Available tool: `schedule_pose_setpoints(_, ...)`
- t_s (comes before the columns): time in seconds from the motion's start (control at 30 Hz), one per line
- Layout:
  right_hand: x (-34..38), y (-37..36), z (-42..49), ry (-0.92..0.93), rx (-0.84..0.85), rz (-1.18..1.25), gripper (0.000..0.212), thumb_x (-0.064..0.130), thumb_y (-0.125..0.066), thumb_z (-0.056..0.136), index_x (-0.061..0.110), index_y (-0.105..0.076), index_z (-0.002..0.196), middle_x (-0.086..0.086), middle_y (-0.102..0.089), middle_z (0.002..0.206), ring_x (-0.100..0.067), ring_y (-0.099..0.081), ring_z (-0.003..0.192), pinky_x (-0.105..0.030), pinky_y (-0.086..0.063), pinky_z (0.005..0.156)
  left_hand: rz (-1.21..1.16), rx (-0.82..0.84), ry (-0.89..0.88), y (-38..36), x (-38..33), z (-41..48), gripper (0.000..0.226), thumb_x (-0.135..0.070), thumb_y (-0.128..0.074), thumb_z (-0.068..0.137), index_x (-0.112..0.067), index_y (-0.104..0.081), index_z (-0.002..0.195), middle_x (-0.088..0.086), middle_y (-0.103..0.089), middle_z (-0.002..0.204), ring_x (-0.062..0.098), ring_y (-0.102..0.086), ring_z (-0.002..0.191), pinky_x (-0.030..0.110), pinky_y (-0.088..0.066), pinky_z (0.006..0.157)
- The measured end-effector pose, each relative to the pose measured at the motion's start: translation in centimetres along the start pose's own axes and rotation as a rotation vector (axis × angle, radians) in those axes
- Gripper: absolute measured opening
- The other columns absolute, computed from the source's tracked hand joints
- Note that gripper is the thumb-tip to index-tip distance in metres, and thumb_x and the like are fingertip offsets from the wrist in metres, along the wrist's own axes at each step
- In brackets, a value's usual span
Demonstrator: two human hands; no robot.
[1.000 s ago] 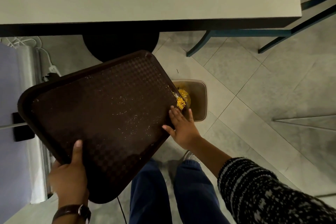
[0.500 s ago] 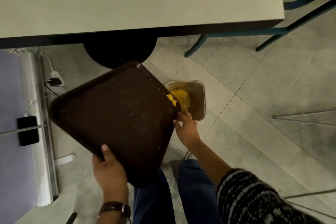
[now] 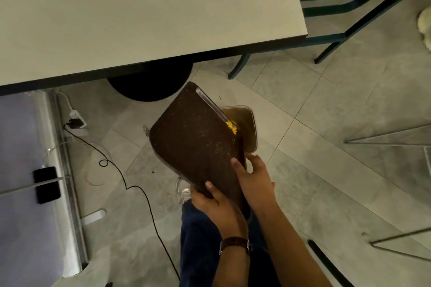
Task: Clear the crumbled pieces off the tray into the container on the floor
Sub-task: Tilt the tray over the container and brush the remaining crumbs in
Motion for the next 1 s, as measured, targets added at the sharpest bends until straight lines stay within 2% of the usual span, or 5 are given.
schedule_pose_setpoints(0.13, -5.2, 1.4, -0.8, -0.348, 0.072, 0.165, 0.069, 0.033, -0.055, 0.093, 0.005, -0.021, 0.146, -0.020, -0.036, 0.147, -0.036, -0.040, 0.132, -0.043, -0.040, 0.100, -0.025, 0.017, 0.027, -1.5, 0.5, -1.9, 0.043, -0.075, -0.039, 0.073, -0.055, -0.037, 0.111, -0.007, -0.046, 0.123, 0.020, -0.052, 0.113, 0.041, -0.043, 0.100)
schedule_pose_setpoints(0.3, -10.4, 0.5, 0.9, -0.499, 0.021, 0.651, 0.041, 0.001, -0.045, 0.096, 0.007, -0.045, 0.136, -0.019, -0.058, 0.124, -0.036, -0.060, 0.107, -0.034, -0.057, 0.064, -0.010, 0.169, 0.150, -2.2, 1.1, -3.4, 0.095, -0.084, -0.051, 0.052, -0.033, -0.031, 0.130, -0.001, -0.045, 0.128, 0.018, -0.051, 0.112, 0.036, -0.041, 0.101)
schedule_pose_setpoints(0.47, -11.2, 3.1, 2.7, -0.488, 0.073, 0.671, 0.034, -0.006, -0.042, 0.095, 0.003, -0.054, 0.125, -0.023, -0.059, 0.113, -0.031, -0.066, 0.068, -0.031, -0.053, 0.036, -0.110, 0.231, 0.168, -0.2, -4.0, -0.6, 0.066, -0.039, -0.063, 0.079, -0.035, -0.028, 0.135, 0.001, -0.045, 0.137, 0.018, -0.051, 0.118, 0.044, -0.044, 0.101)
schedule_pose_setpoints(0.7, -12.3, 6.9, 4.7, -0.369, 0.145, 0.483, 0.034, 0.000, -0.044, 0.095, 0.006, -0.056, 0.126, -0.022, -0.064, 0.110, -0.034, -0.067, 0.082, -0.040, -0.060, 0.059, 0.289, 0.547, 0.111, -0.6, -12.1, 3.8, 0.067, -0.018, -0.058, 0.088, -0.032, -0.023, 0.144, -0.002, -0.048, 0.113, 0.013, -0.054, 0.090, 0.030, -0.049, 0.070)
schedule_pose_setpoints(1.0, -12.2, 9.1, 7.8, -0.368, 0.180, 0.364, 0.029, 0.000, -0.042, 0.096, 0.007, -0.059, 0.118, -0.018, -0.063, 0.098, -0.035, -0.067, 0.071, -0.036, -0.058, 0.046, 0.668, 0.603, -0.066, -1.8, -9.2, 3.2, 0.050, -0.009, -0.039, 0.093, -0.020, -0.034, 0.142, 0.005, -0.058, 0.122, 0.020, -0.060, 0.096, 0.046, -0.054, 0.088)
Point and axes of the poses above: each hand's wrist, its own z-axis towards the middle knuckle, its own y-axis out of the back of the hand, x = y × z, the point moved 4 cm from there along z, towards the middle knuckle
